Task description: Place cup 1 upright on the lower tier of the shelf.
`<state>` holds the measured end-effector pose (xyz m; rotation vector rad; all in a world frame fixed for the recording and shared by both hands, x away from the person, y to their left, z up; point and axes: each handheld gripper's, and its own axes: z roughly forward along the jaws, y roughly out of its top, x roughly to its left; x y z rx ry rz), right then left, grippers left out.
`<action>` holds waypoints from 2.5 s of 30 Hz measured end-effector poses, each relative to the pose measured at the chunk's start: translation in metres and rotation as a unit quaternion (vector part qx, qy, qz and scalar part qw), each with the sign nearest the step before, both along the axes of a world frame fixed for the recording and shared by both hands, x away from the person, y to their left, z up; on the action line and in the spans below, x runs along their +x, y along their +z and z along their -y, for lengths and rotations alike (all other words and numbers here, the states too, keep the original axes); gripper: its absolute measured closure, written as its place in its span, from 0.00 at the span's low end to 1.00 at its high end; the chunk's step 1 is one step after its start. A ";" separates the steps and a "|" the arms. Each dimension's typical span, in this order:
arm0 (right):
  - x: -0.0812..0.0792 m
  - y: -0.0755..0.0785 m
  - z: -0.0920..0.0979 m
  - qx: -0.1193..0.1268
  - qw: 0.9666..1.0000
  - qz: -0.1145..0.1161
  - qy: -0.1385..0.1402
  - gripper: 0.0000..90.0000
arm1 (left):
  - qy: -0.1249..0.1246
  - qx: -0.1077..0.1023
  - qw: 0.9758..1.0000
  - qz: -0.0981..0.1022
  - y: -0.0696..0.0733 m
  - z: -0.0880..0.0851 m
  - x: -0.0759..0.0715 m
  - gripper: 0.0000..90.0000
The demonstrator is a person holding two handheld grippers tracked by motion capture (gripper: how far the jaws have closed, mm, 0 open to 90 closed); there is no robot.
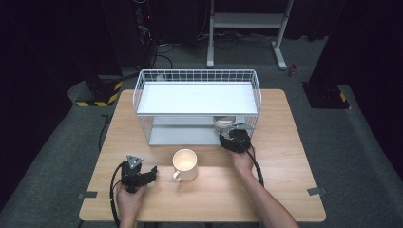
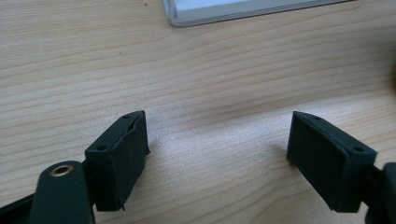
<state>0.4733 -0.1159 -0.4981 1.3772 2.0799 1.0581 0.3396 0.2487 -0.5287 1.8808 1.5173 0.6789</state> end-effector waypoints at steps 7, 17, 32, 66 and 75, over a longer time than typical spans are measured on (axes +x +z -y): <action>0.006 -0.003 0.000 -0.003 1.000 -0.002 -0.004 0.50 | 0.000 0.000 1.000 0.000 0.000 0.000 0.000 0.23; 0.010 -0.004 -0.002 -0.008 1.000 -0.005 -0.014 0.55 | 0.002 -0.001 1.000 0.001 0.000 0.000 0.000 0.23; 0.024 -0.001 -0.008 -0.018 0.999 -0.009 -0.025 0.54 | 0.002 -0.001 1.000 0.001 0.000 0.000 0.000 0.23; -0.001 0.017 0.010 0.007 0.999 0.008 0.033 0.41 | 0.002 0.000 1.000 0.002 0.000 0.001 0.000 0.23; -0.007 0.018 0.019 0.015 0.999 0.003 0.039 0.40 | 0.002 0.000 1.000 0.002 0.000 0.001 0.000 0.23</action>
